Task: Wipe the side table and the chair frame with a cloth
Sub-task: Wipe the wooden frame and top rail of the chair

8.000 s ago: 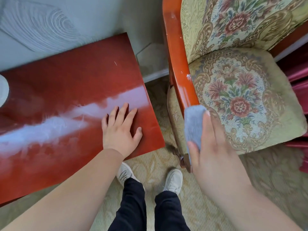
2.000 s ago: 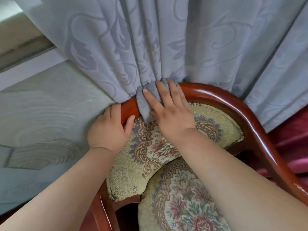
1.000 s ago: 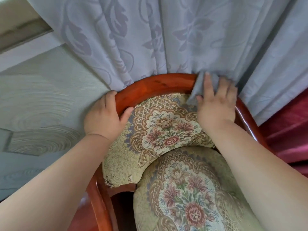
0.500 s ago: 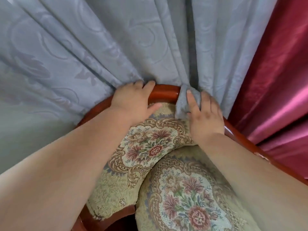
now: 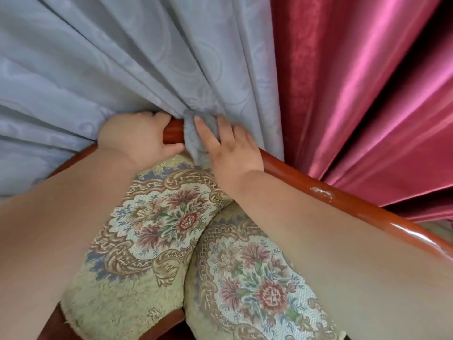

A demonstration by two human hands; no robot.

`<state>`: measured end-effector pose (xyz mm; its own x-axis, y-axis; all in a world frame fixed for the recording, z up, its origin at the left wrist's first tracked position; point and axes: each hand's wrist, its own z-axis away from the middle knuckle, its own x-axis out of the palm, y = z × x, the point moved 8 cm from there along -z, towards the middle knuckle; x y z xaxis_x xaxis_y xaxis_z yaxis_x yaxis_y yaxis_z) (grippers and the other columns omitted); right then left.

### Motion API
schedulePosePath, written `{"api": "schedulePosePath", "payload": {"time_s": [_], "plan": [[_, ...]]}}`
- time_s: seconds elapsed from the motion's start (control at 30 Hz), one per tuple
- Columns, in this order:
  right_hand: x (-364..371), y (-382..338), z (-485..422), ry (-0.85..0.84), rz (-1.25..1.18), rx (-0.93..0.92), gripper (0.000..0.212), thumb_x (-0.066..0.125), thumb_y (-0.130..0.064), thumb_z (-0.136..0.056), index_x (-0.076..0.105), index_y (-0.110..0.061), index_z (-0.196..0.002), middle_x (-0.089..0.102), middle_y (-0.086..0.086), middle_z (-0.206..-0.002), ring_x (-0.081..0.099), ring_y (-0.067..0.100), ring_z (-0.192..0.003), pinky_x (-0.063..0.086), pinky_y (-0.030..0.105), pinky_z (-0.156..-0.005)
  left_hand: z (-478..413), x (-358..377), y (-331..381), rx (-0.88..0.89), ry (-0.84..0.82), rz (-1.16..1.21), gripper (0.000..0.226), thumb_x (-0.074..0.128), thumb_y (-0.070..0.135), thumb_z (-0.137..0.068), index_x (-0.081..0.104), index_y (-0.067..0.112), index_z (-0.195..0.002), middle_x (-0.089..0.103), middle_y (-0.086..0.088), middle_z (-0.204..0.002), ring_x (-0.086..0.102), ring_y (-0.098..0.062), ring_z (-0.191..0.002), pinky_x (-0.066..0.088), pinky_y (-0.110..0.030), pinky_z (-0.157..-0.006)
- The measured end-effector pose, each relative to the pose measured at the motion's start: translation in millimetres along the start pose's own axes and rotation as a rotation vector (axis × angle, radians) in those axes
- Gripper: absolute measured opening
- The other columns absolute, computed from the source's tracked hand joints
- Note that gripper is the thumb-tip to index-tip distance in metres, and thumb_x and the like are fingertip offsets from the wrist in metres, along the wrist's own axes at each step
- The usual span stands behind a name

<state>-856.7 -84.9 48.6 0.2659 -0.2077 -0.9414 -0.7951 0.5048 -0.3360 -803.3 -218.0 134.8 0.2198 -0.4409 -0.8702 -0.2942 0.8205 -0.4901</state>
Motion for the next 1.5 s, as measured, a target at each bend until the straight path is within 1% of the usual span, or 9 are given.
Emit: {"api": "schedulePosePath", "payload": {"time_s": [0.2,0.33,0.43,0.63,0.83,0.97,1.17,1.33,1.5], "plan": [[25.4,74.1,93.9,-0.097,0.189,0.228,0.085,0.032,-0.023,-0.091,-0.016,-0.022,-0.161,0.028,0.021,-0.150,0.039,0.041,-0.122,0.029,0.049,-0.112,3.1,-0.2,5.8,0.009,0.025,-0.018,0.079,0.038,0.091,-0.081,0.061,0.021,-0.108,0.065,-0.009,-0.086,0.066,-0.035,-0.074,0.047,-0.035,-0.056],[23.5,75.0,84.3,-0.187,0.160,0.375,0.084,0.041,-0.039,-0.100,-0.013,-0.018,-0.160,0.032,0.024,-0.147,0.039,0.043,-0.126,0.028,0.053,-0.113,1.3,-1.9,6.1,0.007,0.024,-0.038,0.080,0.036,0.092,-0.080,0.060,0.022,-0.110,0.065,-0.009,-0.088,0.067,-0.036,-0.075,0.046,-0.035,-0.057],[11.9,43.1,28.8,-0.128,0.012,0.321,0.079,0.043,-0.049,-0.102,0.000,-0.020,-0.162,0.038,0.024,-0.148,0.042,0.045,-0.131,0.032,0.053,-0.110,0.6,-1.2,2.0,-0.001,0.033,-0.036,0.079,0.041,0.090,-0.081,0.062,0.020,-0.110,0.067,-0.010,-0.089,0.068,-0.036,-0.076,0.042,-0.034,-0.057],[5.0,6.5,-0.2,0.008,0.044,0.121,0.082,0.044,-0.033,-0.094,0.001,-0.025,-0.163,0.043,0.019,-0.142,0.048,0.040,-0.122,0.035,0.048,-0.106,0.9,1.7,4.6,0.000,0.032,-0.029,0.075,0.050,0.088,-0.081,0.064,0.017,-0.105,0.067,-0.012,-0.083,0.068,-0.037,-0.070,0.043,-0.035,-0.057],[20.0,79.9,85.5,-0.074,0.192,0.344,0.072,0.033,-0.024,-0.089,0.022,-0.014,-0.160,0.055,0.021,-0.122,0.055,0.040,-0.105,0.042,0.051,-0.095,1.8,3.4,2.8,-0.002,0.030,-0.012,0.077,0.042,0.090,-0.081,0.061,0.020,-0.105,0.063,-0.009,-0.083,0.066,-0.035,-0.072,0.042,-0.033,-0.056],[25.3,93.1,101.6,-0.282,0.256,0.443,0.070,0.030,-0.021,-0.095,0.003,-0.007,-0.159,0.043,0.025,-0.136,0.047,0.042,-0.117,0.034,0.051,-0.108,1.5,6.0,0.9,-0.009,0.042,-0.013,0.078,0.041,0.090,-0.081,0.060,0.018,-0.103,0.060,-0.008,-0.082,0.065,-0.035,-0.071,0.048,-0.035,-0.056],[13.7,40.2,37.1,-0.207,0.167,0.259,0.075,0.029,-0.028,-0.100,-0.011,-0.005,-0.159,0.020,0.030,-0.156,0.026,0.048,-0.142,0.018,0.055,-0.122,12.3,-1.4,12.4,0.113,0.177,0.011,0.067,0.047,0.071,-0.092,0.055,0.006,-0.107,0.062,-0.021,-0.086,0.062,-0.040,-0.073,0.038,-0.040,-0.053],[14.9,72.6,73.0,-0.243,0.194,0.260,0.074,0.027,-0.025,-0.099,-0.012,-0.010,-0.159,0.033,0.021,-0.148,0.041,0.038,-0.130,0.031,0.046,-0.111,16.1,-6.5,30.4,0.224,0.239,0.038,0.060,0.047,0.054,-0.099,0.054,0.001,-0.127,0.061,-0.025,-0.108,0.058,-0.045,-0.094,0.048,-0.056,-0.068],[2.9,121.7,157.0,-0.364,0.438,0.294,0.076,0.021,-0.022,-0.093,-0.015,-0.005,-0.158,0.033,0.023,-0.142,0.041,0.041,-0.123,0.031,0.051,-0.108,17.7,-4.0,65.3,0.246,0.169,0.051,0.074,0.049,0.059,-0.096,0.047,0.006,-0.147,0.054,-0.024,-0.133,0.053,-0.044,-0.111,0.040,-0.056,-0.092]]}}
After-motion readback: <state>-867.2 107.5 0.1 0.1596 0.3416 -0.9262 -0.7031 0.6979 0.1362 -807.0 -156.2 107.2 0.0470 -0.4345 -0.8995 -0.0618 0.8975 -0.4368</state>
